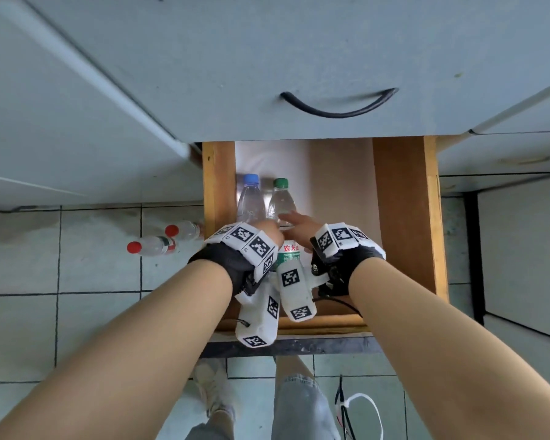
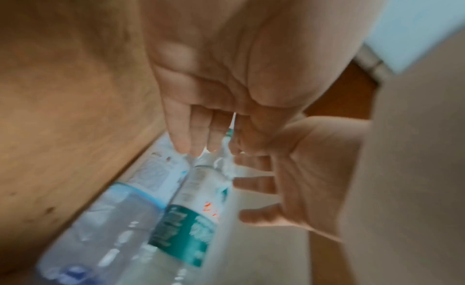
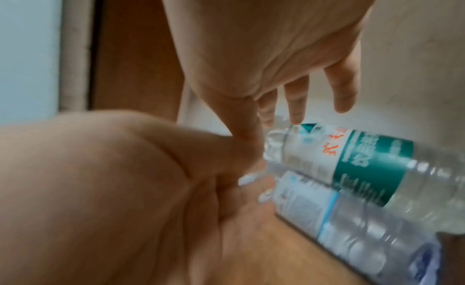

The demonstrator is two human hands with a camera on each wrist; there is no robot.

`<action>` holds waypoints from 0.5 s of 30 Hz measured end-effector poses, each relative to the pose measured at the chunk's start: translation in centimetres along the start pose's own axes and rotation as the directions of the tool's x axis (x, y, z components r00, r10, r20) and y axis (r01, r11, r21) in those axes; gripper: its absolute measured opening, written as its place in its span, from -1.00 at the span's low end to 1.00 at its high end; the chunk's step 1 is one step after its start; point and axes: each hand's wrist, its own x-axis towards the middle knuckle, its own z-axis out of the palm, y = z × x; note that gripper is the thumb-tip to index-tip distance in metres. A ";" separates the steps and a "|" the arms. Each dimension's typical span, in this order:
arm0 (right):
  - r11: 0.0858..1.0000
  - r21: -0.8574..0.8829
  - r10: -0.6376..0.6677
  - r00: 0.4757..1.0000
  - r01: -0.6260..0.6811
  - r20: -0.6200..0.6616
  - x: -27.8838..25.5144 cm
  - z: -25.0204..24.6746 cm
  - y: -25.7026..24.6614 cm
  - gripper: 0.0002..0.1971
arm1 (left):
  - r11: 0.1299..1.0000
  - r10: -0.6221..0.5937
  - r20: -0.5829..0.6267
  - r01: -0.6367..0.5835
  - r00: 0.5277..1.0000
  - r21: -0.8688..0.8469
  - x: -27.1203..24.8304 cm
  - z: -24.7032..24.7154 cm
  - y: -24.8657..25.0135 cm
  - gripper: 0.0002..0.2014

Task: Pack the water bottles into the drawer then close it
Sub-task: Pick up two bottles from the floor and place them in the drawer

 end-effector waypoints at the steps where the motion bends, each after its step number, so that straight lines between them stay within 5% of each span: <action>1: 1.000 0.008 -0.027 0.999 0.028 -0.029 -0.6 0.1 -0.4 -0.49 | 0.996 0.051 -0.016 -0.052 0.999 -0.078 -0.8 -0.4 -0.1 -0.57; 5: 0.976 0.067 -0.202 0.975 0.209 -0.091 -4.4 0.5 -2.8 -0.61 | 0.869 0.186 -0.213 -0.262 0.959 -0.419 -6.6 -2.6 -2.1 -0.56; 15: 0.932 0.139 -0.329 0.942 0.334 -0.056 -10.7 13.3 -10.6 -0.87 | 0.640 0.140 -0.452 -0.429 0.881 -0.638 -16.4 -0.7 -16.1 -0.58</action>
